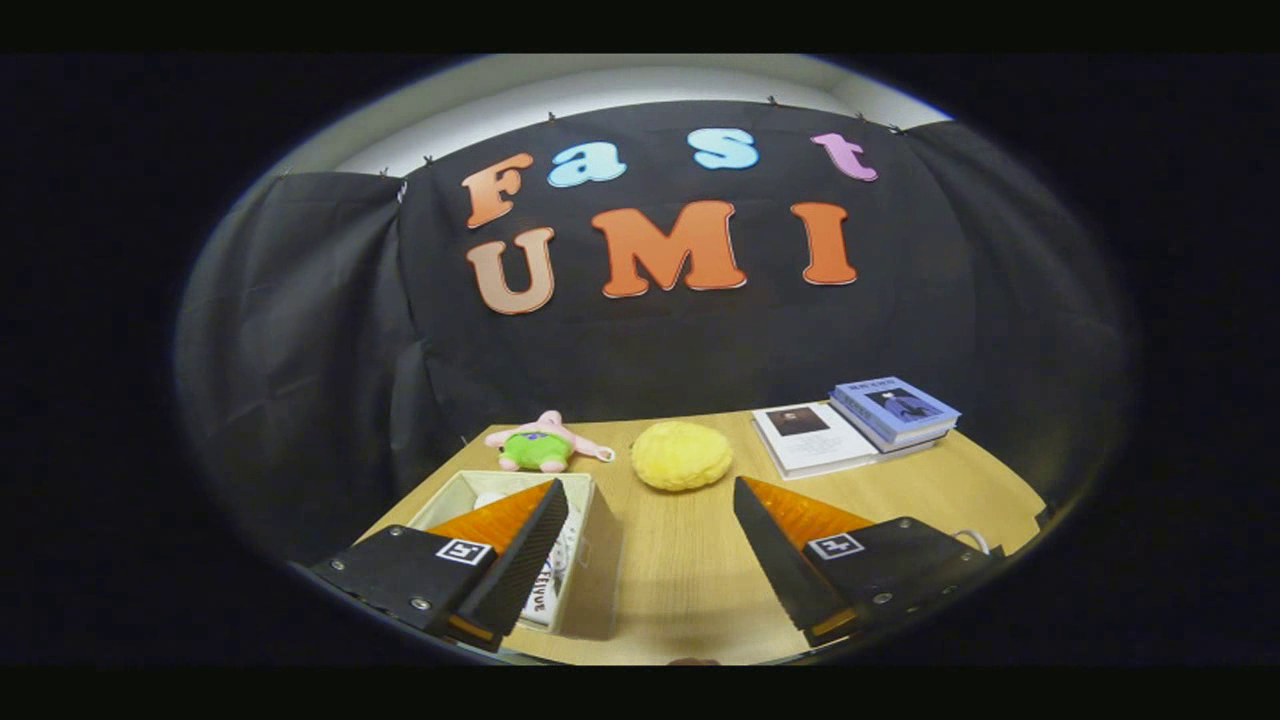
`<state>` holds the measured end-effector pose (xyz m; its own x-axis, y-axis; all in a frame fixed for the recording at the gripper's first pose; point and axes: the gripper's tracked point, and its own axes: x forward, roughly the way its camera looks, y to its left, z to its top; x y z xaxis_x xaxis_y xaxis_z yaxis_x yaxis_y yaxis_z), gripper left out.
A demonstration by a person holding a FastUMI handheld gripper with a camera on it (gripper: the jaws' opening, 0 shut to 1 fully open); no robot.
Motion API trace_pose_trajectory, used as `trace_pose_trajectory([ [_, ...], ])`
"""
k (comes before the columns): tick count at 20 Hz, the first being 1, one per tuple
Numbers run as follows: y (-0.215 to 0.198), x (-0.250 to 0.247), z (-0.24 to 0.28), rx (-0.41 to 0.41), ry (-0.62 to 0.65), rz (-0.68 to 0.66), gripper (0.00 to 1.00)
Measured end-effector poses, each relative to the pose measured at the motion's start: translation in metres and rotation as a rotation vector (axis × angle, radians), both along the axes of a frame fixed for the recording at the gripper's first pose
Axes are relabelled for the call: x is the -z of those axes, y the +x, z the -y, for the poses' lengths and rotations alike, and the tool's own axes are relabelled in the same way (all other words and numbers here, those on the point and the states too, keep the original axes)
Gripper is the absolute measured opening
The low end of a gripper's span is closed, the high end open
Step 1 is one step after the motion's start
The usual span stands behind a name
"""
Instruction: Open the storage box then place both shoes into the box .Put the left shoe in first, then the right shoe, with the right side of both shoes facing outward in a uniform manner.
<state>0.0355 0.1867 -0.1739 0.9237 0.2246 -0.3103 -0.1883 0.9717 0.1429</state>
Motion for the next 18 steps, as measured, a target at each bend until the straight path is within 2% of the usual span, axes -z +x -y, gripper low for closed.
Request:
trace_pose_trajectory([
  [5,-0.008,-0.043,0.064,0.044,-0.027,0.096,0.99],
  [9,-0.016,-0.075,0.114,0.097,0.005,0.161,0.99],
  [18,-0.039,-0.088,0.221,0.217,-0.029,0.236,0.99],
])
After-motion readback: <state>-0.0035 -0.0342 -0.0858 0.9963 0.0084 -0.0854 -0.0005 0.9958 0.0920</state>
